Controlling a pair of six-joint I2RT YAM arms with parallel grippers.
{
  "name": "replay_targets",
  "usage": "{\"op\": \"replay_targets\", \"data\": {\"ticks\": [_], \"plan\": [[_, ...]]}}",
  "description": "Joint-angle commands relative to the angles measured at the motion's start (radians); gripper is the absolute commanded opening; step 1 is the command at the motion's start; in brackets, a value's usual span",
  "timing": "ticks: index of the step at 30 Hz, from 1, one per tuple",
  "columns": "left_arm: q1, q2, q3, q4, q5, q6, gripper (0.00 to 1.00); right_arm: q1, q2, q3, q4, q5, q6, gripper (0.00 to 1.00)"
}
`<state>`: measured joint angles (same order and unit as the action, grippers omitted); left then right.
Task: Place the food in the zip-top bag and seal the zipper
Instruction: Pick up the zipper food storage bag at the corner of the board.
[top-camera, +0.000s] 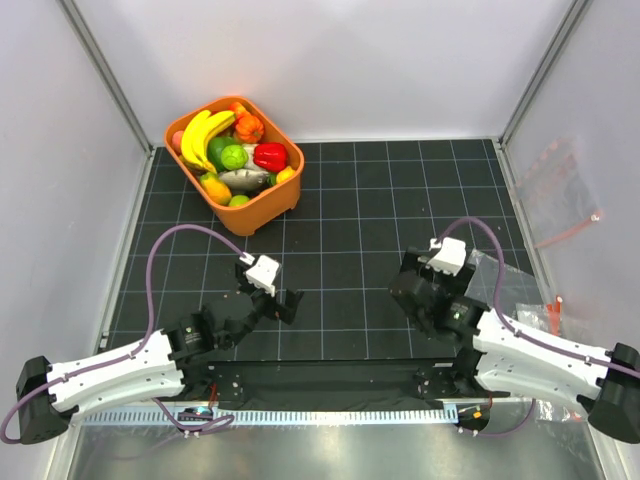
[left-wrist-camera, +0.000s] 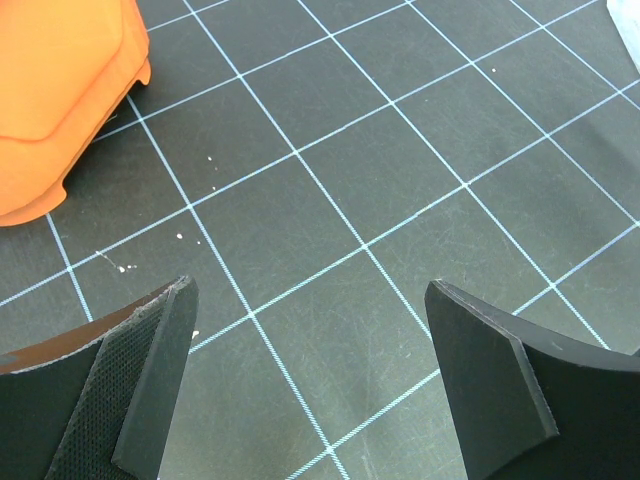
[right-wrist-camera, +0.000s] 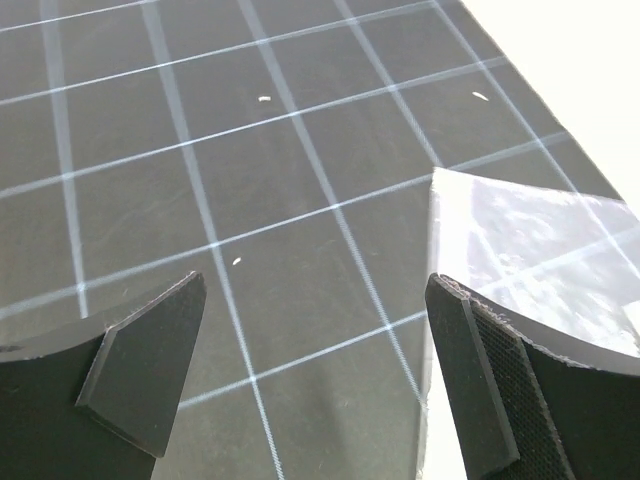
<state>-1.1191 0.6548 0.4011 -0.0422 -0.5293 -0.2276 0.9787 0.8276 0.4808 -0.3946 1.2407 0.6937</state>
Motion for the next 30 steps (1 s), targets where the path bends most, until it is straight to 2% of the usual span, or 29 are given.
{"op": "replay_targets", "data": {"ticks": [1, 2, 9, 15, 20, 24, 30], "plan": [[-0.002, 0.006, 0.025, 0.038, 0.0, 0.005, 1.0, -0.11, 0.08, 0.168, -0.258, -0.033, 0.233, 1.0], [-0.002, 0.009, 0.027, 0.038, 0.002, 0.005, 1.0, -0.129, 0.102, 0.218, -0.335, -0.049, 0.248, 1.0], [-0.002, 0.035, 0.038, 0.038, 0.023, 0.004, 0.99, -0.255, 0.292, 0.36, -0.527, -0.22, 0.303, 1.0], [-0.002, 0.032, 0.036, 0.038, 0.031, 0.001, 1.0, -0.354, 0.481, 0.433, -0.633, -0.288, 0.403, 1.0], [-0.002, 0.031, 0.036, 0.038, 0.038, -0.003, 1.0, -0.406, 0.692, 0.514, -0.757, -0.3, 0.469, 0.94], [-0.002, 0.032, 0.036, 0.038, 0.043, -0.003, 1.0, -0.428, 0.784, 0.522, -0.722, -0.337, 0.445, 0.91], [-0.002, 0.025, 0.033, 0.038, 0.043, -0.004, 1.0, -0.497, 0.814, 0.472, -0.624, -0.409, 0.418, 0.9]]}}
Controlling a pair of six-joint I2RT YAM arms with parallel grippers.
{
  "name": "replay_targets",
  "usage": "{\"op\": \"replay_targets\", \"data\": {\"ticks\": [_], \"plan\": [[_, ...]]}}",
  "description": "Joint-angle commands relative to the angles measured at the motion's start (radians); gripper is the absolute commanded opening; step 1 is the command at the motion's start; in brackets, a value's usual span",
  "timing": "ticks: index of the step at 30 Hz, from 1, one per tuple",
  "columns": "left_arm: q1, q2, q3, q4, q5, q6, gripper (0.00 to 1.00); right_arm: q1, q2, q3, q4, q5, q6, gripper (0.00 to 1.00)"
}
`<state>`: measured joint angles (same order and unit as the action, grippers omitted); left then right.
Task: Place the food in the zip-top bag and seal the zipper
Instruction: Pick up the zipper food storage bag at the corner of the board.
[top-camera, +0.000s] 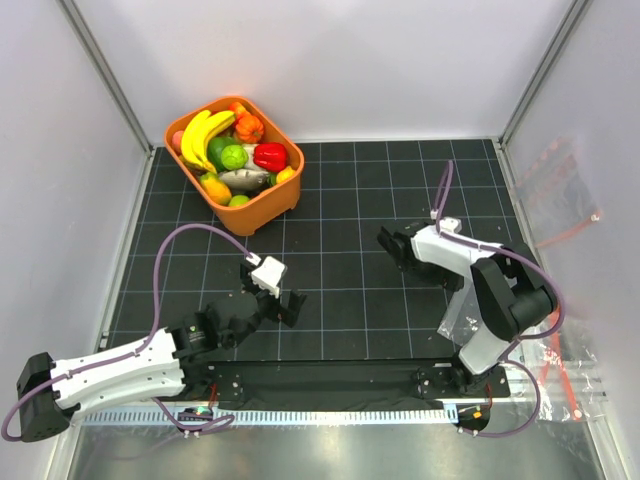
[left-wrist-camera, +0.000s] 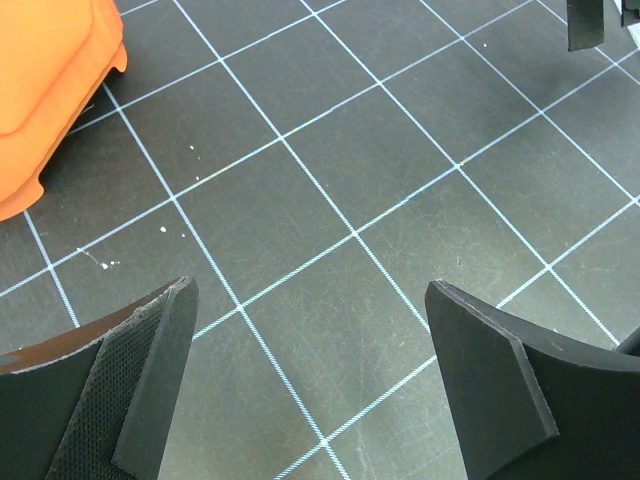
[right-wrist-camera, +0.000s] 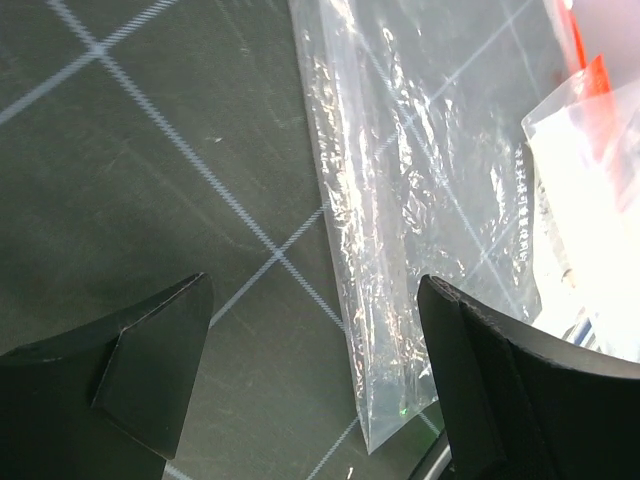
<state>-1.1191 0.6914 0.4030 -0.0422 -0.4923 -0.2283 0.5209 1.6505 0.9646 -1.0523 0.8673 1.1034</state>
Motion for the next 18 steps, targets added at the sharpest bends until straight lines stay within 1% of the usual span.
{"op": "replay_targets", "data": {"ticks": [1, 4, 5, 8, 14, 16, 18], "plan": [[-0.002, -0.012, 0.031, 0.038, 0.006, -0.003, 1.0, -0.056, -0.009, -0.018, 0.044, -0.048, -0.005, 0.9], [-0.001, -0.012, 0.033, 0.038, 0.004, -0.003, 1.0, -0.125, -0.003, -0.038, 0.072, -0.102, -0.033, 0.89], [-0.002, -0.012, 0.033, 0.038, 0.004, -0.003, 1.0, -0.169, 0.003, -0.043, 0.08, -0.115, -0.037, 0.89], [-0.002, -0.012, 0.033, 0.038, 0.011, -0.006, 1.0, -0.237, 0.028, -0.052, 0.101, -0.169, -0.069, 0.87], [-0.002, -0.021, 0.031, 0.038, 0.024, -0.009, 1.0, -0.265, 0.087, -0.015, 0.065, -0.177, -0.066, 0.85], [-0.002, -0.033, 0.03, 0.038, 0.026, -0.011, 1.0, -0.271, 0.112, 0.005, 0.031, -0.169, -0.051, 0.82], [-0.002, -0.046, 0.028, 0.039, 0.027, -0.013, 1.0, -0.272, 0.129, 0.008, 0.011, -0.16, -0.028, 0.77]]}}
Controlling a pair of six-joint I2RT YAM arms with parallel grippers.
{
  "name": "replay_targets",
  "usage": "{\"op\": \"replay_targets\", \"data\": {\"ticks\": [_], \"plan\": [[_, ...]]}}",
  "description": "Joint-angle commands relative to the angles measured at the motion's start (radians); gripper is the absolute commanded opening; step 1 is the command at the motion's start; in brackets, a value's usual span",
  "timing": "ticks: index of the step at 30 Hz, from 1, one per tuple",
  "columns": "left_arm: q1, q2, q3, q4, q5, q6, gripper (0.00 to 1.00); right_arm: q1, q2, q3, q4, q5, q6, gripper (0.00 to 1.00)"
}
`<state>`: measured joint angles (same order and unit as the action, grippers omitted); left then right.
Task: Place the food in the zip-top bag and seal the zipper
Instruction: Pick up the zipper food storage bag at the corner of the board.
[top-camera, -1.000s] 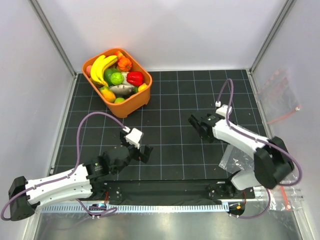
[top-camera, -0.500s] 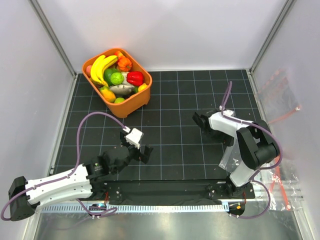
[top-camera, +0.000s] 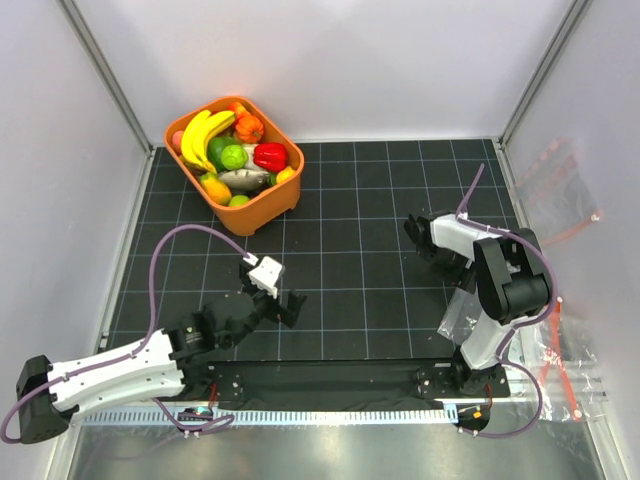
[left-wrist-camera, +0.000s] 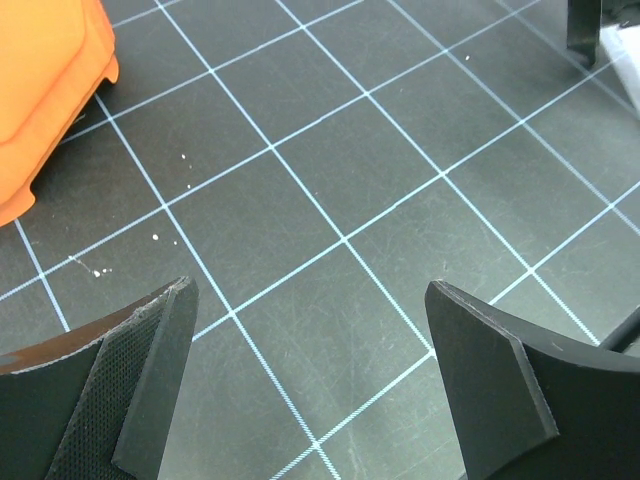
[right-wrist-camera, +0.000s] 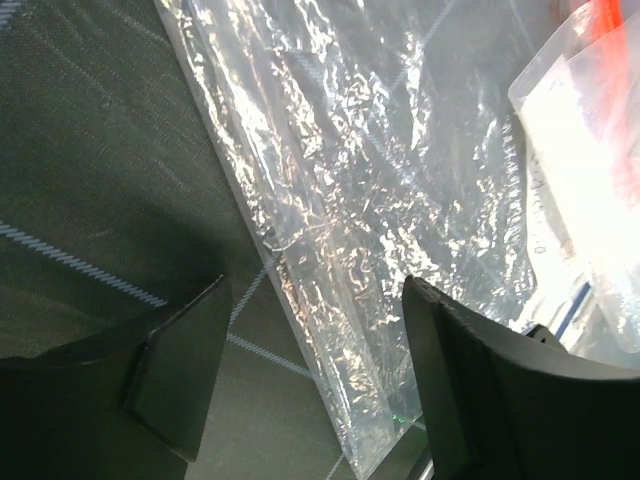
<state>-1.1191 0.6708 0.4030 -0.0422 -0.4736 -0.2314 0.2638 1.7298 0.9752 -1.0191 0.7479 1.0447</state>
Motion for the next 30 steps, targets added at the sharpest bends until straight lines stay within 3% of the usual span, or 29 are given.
{"op": "replay_targets", "data": {"ticks": [1, 7, 10, 11, 13, 14, 21, 28, 30], "plan": [[-0.002, -0.03, 0.028, 0.038, 0.01, -0.011, 1.0, -0.017, 0.05, -0.004, -0.036, -0.039, 0.038, 0.74], [-0.002, -0.074, 0.027, 0.025, 0.018, -0.019, 1.0, -0.035, 0.053, -0.007, -0.088, -0.025, 0.08, 0.71], [-0.002, -0.085, 0.025, 0.019, 0.029, -0.022, 1.0, -0.054, 0.048, -0.03, -0.093, -0.006, 0.063, 0.64], [-0.002, -0.089, 0.025, 0.019, 0.032, -0.025, 1.0, -0.063, 0.047, -0.033, -0.095, 0.001, 0.061, 0.54], [-0.001, -0.094, 0.025, 0.019, 0.039, -0.025, 1.0, -0.064, 0.042, -0.035, -0.084, -0.012, 0.043, 0.23], [-0.002, -0.094, 0.026, 0.019, 0.043, -0.026, 1.0, -0.064, 0.039, -0.032, -0.096, -0.002, 0.064, 0.02], [-0.002, -0.076, 0.031, 0.021, 0.049, -0.028, 1.0, -0.035, -0.019, 0.002, -0.145, 0.06, 0.075, 0.01], [-0.002, -0.051, 0.037, 0.019, 0.038, -0.026, 1.0, 0.228, -0.148, 0.091, -0.107, 0.143, -0.035, 0.01], [-0.002, -0.05, 0.036, 0.019, 0.024, -0.026, 1.0, 0.311, -0.208, 0.095, -0.055, 0.102, -0.095, 0.01]]}}
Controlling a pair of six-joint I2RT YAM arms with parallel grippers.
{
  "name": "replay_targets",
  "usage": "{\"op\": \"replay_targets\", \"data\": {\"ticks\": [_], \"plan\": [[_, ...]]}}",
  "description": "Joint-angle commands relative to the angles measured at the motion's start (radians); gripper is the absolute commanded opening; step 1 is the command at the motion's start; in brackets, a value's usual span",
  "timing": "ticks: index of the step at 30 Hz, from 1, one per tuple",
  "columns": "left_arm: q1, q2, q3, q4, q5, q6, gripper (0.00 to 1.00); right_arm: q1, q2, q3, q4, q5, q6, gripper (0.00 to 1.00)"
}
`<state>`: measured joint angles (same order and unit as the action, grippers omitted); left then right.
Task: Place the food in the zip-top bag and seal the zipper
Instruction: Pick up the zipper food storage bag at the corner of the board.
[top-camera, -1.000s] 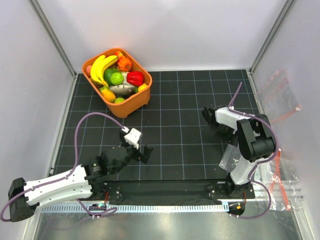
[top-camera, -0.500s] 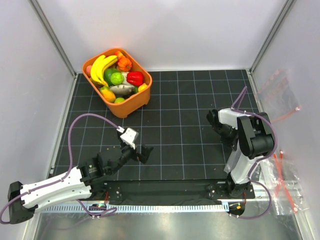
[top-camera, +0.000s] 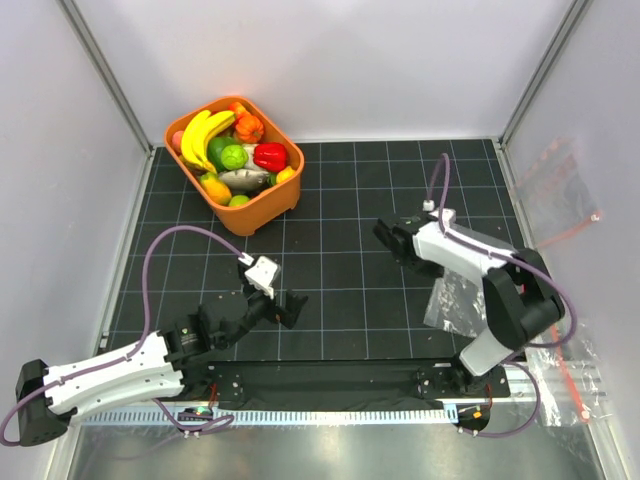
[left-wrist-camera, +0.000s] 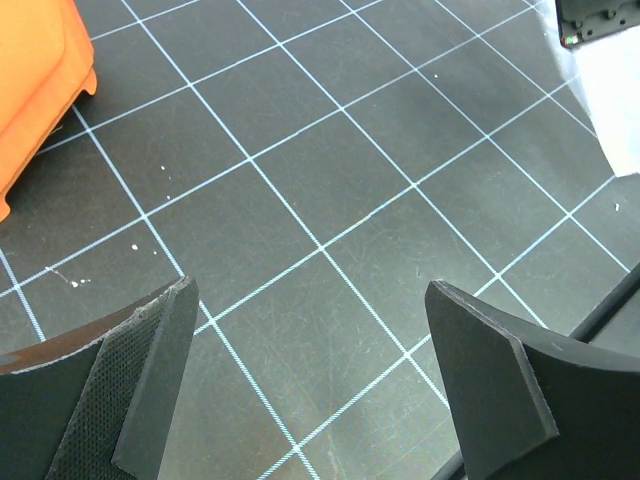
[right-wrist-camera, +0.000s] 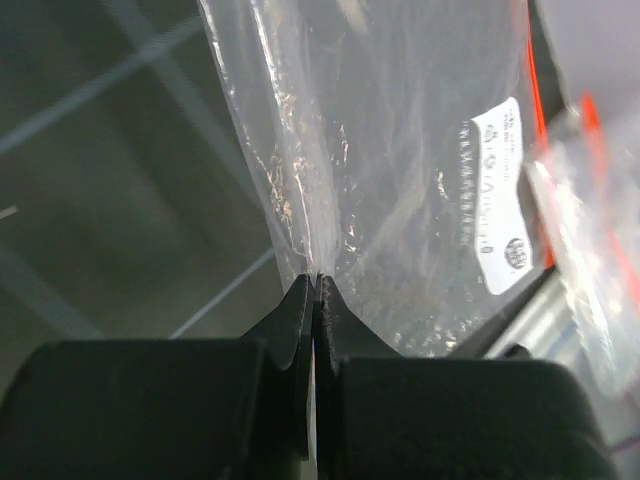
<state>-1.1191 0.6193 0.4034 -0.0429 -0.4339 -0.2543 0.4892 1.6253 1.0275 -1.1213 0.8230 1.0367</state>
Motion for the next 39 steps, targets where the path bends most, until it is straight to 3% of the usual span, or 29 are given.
{"op": "replay_targets", "data": {"ticks": [1, 5, 6, 10, 13, 17, 23, 29, 34, 39], "plan": [[-0.002, 0.0, 0.035, 0.02, -0.02, -0.002, 1.0, 0.103, -0.126, 0.036, 0.116, 0.002, -0.148, 0.01], [-0.002, -0.009, 0.029, 0.018, -0.045, 0.001, 1.0, 0.17, -0.329, -0.049, 0.395, -0.275, -0.375, 0.01], [-0.002, -0.016, 0.028, 0.017, -0.057, 0.003, 1.0, 0.172, -0.431, -0.102, 0.522, -0.426, -0.43, 0.01], [-0.002, -0.036, 0.015, 0.017, -0.077, 0.004, 1.0, 0.172, -0.576, -0.127, 0.67, -0.69, -0.46, 0.01], [-0.002, -0.053, 0.008, 0.02, -0.092, 0.004, 1.0, 0.175, -0.571, -0.034, 0.64, -0.88, -0.495, 0.01], [-0.002, -0.058, 0.006, 0.018, -0.103, 0.006, 1.0, 0.173, -0.588, 0.055, 0.607, -1.017, -0.504, 0.01], [-0.002, -0.062, 0.005, 0.017, -0.121, 0.007, 1.0, 0.173, -0.613, 0.086, 0.615, -1.11, -0.472, 0.01], [-0.002, -0.082, -0.002, 0.011, -0.128, 0.004, 1.0, 0.123, -0.59, 0.026, 0.591, -1.016, -0.471, 0.01], [-0.001, -0.092, -0.005, 0.011, -0.129, 0.006, 1.0, -0.017, -0.614, -0.066, 0.718, -1.201, -0.429, 0.01], [-0.002, -0.086, 0.0, 0.011, -0.131, 0.007, 1.0, -0.024, -0.584, -0.001, 0.715, -1.292, -0.432, 0.01]]}}
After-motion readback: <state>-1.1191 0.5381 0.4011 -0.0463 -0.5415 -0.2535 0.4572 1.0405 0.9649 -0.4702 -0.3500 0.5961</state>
